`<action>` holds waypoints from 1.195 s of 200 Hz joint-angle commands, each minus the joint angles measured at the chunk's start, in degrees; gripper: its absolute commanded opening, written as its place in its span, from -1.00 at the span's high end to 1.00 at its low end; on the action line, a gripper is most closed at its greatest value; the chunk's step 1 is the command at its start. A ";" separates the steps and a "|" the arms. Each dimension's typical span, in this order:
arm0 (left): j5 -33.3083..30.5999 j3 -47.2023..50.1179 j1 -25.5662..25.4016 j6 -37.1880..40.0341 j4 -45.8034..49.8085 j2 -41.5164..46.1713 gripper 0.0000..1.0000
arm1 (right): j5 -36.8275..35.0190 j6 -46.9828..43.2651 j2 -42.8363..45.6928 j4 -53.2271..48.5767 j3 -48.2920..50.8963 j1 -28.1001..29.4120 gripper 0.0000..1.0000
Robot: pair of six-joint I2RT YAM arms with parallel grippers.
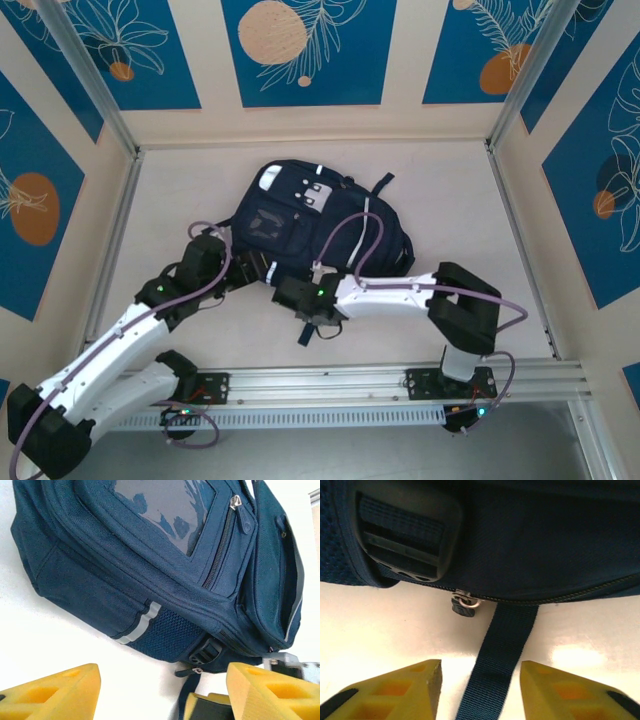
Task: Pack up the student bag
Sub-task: Zip the student bag at the center of the table.
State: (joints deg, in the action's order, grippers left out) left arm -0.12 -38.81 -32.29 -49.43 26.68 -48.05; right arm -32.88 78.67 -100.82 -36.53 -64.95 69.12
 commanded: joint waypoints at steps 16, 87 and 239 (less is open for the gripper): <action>-0.85 1.61 1.08 -1.29 2.28 3.09 -0.34 | -2.01 5.57 -3.84 -3.24 -2.96 -0.13 0.03; -0.11 2.97 1.27 -1.41 2.43 4.63 -0.34 | -6.68 8.82 -9.40 -5.74 -6.61 -2.20 0.12; 0.89 4.35 1.98 -0.40 0.99 3.56 -0.31 | -3.47 -7.99 6.47 12.67 13.34 -3.42 0.73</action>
State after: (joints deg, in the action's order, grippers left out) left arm -0.05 -34.87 -31.18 -50.63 28.34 -44.38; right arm -38.35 76.71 -98.15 -28.84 -55.48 66.30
